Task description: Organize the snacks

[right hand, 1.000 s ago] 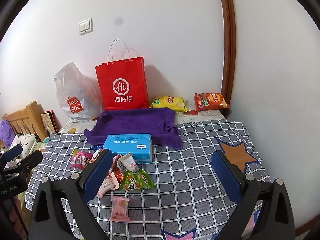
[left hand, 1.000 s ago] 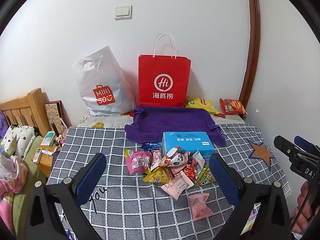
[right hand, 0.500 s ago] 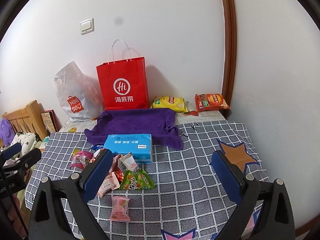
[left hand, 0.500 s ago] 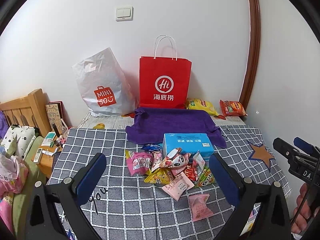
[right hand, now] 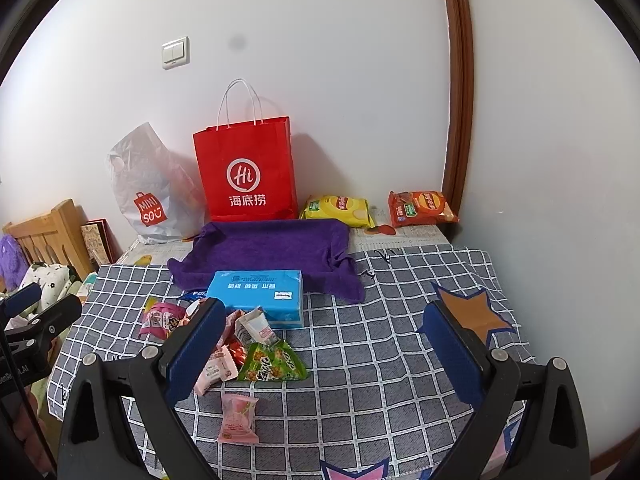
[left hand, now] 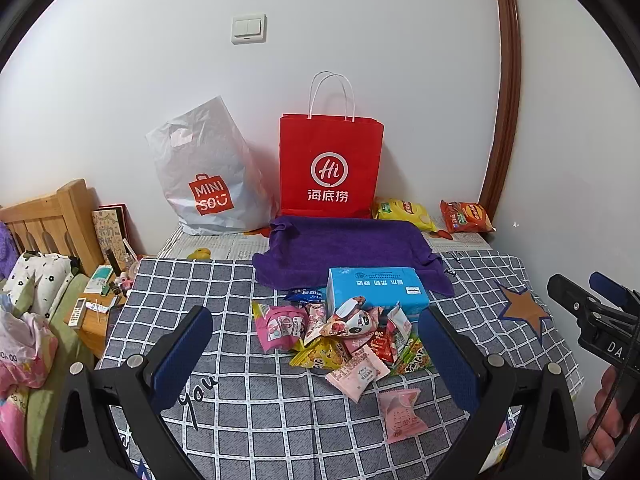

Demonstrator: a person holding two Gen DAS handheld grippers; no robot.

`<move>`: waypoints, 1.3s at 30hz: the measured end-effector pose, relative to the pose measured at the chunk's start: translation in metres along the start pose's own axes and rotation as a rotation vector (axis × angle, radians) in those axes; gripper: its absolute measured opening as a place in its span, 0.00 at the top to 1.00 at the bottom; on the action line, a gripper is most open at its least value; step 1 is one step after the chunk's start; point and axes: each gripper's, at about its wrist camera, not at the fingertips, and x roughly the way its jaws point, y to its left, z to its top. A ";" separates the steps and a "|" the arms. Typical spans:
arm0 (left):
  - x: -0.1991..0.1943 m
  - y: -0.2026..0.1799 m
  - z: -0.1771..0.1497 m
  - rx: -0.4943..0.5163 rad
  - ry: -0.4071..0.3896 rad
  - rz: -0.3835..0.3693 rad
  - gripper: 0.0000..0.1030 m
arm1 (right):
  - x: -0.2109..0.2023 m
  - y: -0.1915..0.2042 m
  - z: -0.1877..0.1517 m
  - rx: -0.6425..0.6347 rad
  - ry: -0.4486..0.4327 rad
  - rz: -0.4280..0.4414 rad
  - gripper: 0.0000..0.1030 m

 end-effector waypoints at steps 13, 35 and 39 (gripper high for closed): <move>0.006 0.004 -0.006 -0.009 0.006 0.011 0.00 | 0.002 0.004 -0.001 -0.007 -0.014 0.010 0.05; 0.097 0.051 -0.051 -0.070 0.212 0.072 0.07 | 0.104 0.033 -0.075 -0.011 0.258 0.124 0.23; 0.109 0.060 -0.057 -0.097 0.239 0.078 0.07 | 0.121 0.046 -0.101 0.015 0.350 0.203 0.31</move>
